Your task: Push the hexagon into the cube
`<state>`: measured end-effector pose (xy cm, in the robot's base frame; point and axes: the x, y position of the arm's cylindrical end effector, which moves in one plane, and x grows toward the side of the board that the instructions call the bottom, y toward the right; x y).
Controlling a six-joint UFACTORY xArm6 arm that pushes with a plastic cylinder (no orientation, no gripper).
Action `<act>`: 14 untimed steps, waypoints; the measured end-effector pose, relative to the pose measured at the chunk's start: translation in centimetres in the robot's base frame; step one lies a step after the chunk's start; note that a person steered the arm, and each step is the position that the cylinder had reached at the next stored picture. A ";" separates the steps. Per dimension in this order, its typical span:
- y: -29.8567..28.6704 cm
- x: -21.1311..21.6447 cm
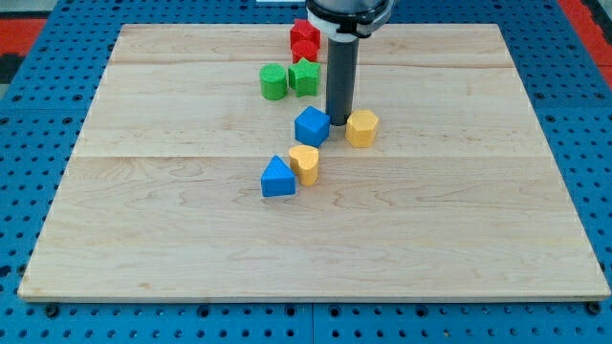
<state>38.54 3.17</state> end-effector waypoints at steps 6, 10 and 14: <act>13.9 3.3; -0.7 -0.8; -10.5 -1.9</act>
<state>36.66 -7.35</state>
